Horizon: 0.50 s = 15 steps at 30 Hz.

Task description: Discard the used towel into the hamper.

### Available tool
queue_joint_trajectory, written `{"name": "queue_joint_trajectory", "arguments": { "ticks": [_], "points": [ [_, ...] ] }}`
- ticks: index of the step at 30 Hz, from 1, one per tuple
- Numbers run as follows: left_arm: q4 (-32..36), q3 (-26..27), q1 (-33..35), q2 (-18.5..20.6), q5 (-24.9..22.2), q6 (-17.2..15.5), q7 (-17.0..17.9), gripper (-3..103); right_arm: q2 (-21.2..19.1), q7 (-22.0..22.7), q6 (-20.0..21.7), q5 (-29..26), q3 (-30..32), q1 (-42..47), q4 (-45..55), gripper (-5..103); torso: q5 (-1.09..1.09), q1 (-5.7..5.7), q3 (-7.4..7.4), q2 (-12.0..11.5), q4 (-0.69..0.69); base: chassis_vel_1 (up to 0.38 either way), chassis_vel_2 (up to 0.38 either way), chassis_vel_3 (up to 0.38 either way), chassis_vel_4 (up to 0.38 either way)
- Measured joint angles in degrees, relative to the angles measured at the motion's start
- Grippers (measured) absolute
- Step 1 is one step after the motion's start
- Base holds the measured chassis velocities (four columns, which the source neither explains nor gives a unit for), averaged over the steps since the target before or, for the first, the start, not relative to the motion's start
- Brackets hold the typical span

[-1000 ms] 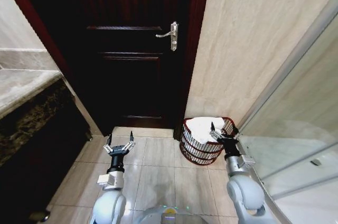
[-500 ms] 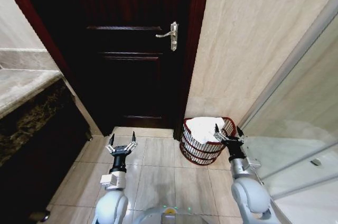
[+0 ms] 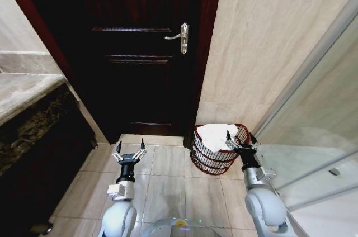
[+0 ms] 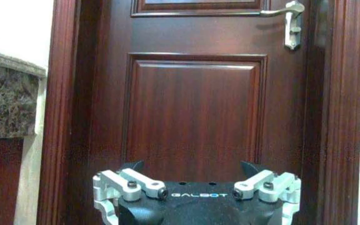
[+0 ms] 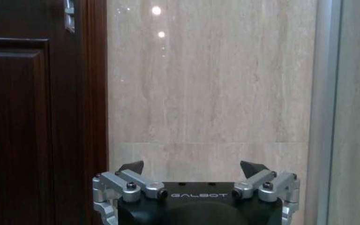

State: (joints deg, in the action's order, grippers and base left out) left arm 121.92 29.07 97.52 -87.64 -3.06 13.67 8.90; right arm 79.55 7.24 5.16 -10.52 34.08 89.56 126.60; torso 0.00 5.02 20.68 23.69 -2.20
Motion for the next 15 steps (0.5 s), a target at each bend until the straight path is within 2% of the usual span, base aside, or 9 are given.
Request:
{"name": "queue_joint_trajectory", "arguments": {
  "ticks": [15],
  "points": [
    [0.32, -0.80, -0.21, 0.01, 0.50, -0.33, 1.78, 100, -0.13, -0.05, -2.79, -0.91, 0.41, -0.37, -1.27, 100, 0.00, 0.00, 0.00, 0.00, 0.00, -0.040, -0.039, 0.032, 0.037]
  ]
}}
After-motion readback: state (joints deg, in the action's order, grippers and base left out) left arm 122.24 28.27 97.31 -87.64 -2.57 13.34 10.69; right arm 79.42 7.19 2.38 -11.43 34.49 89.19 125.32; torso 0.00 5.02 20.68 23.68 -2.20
